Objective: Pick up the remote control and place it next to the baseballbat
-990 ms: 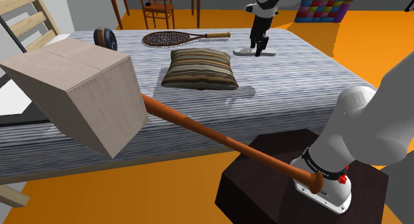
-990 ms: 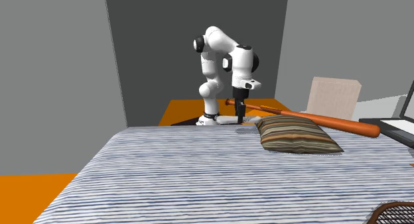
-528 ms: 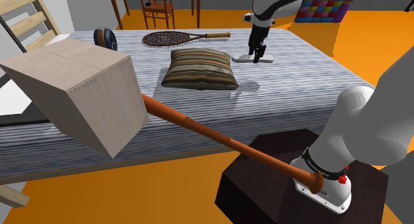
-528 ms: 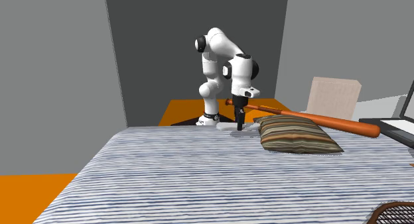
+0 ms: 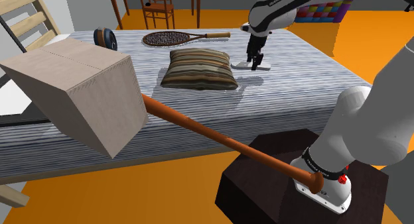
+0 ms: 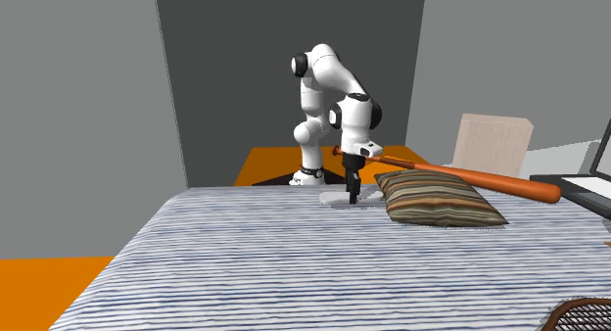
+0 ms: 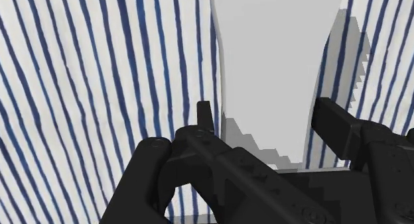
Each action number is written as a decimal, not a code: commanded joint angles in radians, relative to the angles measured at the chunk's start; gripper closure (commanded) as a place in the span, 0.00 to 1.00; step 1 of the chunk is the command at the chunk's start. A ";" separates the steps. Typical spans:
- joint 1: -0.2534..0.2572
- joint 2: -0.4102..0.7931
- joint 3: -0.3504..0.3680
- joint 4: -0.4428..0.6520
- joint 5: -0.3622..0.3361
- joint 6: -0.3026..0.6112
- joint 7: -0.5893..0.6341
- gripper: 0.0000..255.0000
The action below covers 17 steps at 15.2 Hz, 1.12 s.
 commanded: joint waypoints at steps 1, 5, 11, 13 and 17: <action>0.000 0.020 -0.003 -0.015 0.018 0.031 -0.012 1.00; -0.002 0.072 -0.005 -0.040 0.065 0.094 -0.046 1.00; -0.002 0.072 -0.004 -0.040 0.065 0.094 -0.046 1.00; -0.002 0.072 -0.004 -0.040 0.065 0.094 -0.046 1.00; -0.002 0.072 -0.004 -0.040 0.065 0.093 -0.046 0.00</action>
